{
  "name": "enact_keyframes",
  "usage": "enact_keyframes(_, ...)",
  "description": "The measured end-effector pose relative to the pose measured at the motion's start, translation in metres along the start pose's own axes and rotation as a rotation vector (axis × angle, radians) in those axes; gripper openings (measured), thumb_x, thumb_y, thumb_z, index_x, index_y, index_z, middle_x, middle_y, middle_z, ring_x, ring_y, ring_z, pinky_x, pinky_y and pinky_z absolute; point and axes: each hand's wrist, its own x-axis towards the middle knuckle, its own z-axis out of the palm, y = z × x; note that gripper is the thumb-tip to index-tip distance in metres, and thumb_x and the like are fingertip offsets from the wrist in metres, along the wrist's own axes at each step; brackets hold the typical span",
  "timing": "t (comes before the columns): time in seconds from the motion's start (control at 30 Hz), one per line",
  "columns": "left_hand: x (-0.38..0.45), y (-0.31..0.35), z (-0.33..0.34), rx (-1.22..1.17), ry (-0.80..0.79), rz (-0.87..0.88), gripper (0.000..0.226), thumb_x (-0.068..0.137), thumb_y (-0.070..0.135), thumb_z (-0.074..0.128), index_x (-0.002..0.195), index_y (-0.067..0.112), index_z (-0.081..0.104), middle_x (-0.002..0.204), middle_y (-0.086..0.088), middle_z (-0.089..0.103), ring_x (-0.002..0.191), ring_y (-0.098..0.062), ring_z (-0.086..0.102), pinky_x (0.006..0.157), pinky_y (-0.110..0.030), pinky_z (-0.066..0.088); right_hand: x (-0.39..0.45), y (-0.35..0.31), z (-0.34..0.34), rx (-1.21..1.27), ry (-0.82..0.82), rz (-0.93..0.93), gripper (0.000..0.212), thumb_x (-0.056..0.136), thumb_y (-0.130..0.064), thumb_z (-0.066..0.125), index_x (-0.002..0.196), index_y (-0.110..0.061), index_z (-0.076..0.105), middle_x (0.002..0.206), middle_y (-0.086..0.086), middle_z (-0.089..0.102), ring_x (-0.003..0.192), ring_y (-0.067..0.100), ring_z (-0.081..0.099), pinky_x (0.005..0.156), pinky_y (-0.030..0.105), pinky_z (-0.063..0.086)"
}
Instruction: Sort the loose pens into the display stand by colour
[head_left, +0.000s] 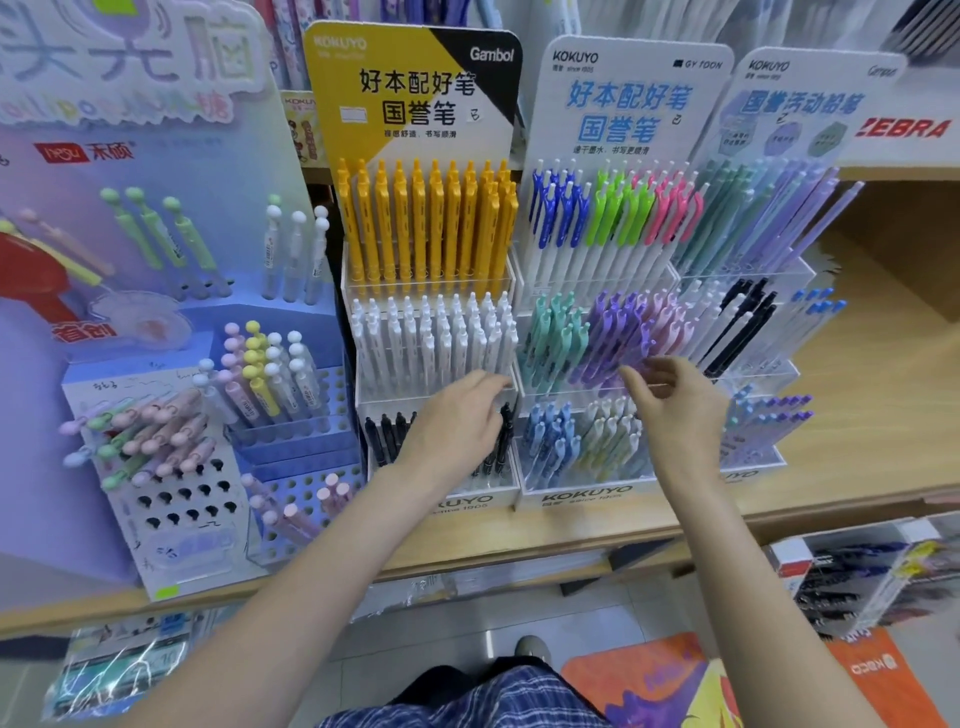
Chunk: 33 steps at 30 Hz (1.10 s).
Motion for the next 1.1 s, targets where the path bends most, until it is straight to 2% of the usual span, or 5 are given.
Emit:
enact_keyframes(0.3,0.027,0.023,0.004,0.025,0.13,0.132,0.05,0.092,0.003,0.044,0.14,0.012,0.038,0.147,-0.002,0.035,0.134,-0.016,0.035,0.11,-0.022,0.015,0.017,-0.002,0.017,-0.01,-0.075,-0.109,0.018,0.093,-0.013,0.056,0.1,0.0,0.067,0.08,0.011,0.068,0.067,0.022,0.062,0.068,0.032,0.051)
enact_keyframes(0.37,0.03,0.025,0.005,0.039,0.137,0.144,0.05,0.091,0.002,0.045,0.139,0.011,0.04,0.145,-0.003,0.037,0.134,-0.017,0.035,0.109,-0.023,0.015,0.019,-0.004,0.02,-0.04,-0.082,-0.126,0.021,0.093,-0.014,0.054,0.105,-0.002,0.066,0.084,0.011,0.07,0.069,0.02,0.06,0.068,0.027,0.047)
enact_keyframes(0.53,0.037,0.03,0.006,0.038,0.143,0.146,0.05,0.09,0.001,0.043,0.139,0.01,0.039,0.144,-0.002,0.039,0.133,-0.016,0.034,0.11,-0.02,0.012,0.028,0.002,0.021,-0.15,-0.028,-0.045,0.024,0.094,-0.021,0.052,0.092,0.0,0.063,0.078,0.015,0.068,0.072,0.031,0.063,0.068,0.04,0.052)
enact_keyframes(0.9,0.041,0.032,0.014,0.017,0.146,0.138,0.052,0.092,0.001,0.041,0.142,0.013,0.036,0.141,0.0,0.044,0.131,-0.013,0.035,0.105,-0.013,0.013,0.029,0.0,0.029,-0.204,-0.102,-0.04,0.023,0.095,-0.018,0.049,0.092,0.002,0.06,0.079,0.016,0.066,0.074,0.032,0.06,0.065,0.036,0.045)
enact_keyframes(1.1,0.037,0.033,-0.003,-0.038,0.148,0.103,0.053,0.094,0.004,0.04,0.144,0.018,0.031,0.145,0.003,0.039,0.133,-0.008,0.031,0.108,-0.014,0.012,0.025,0.001,0.0,-0.18,-0.207,-0.078,0.035,0.09,-0.04,0.057,0.097,-0.006,0.065,0.084,0.006,0.07,0.073,0.021,0.064,0.068,0.036,0.054)
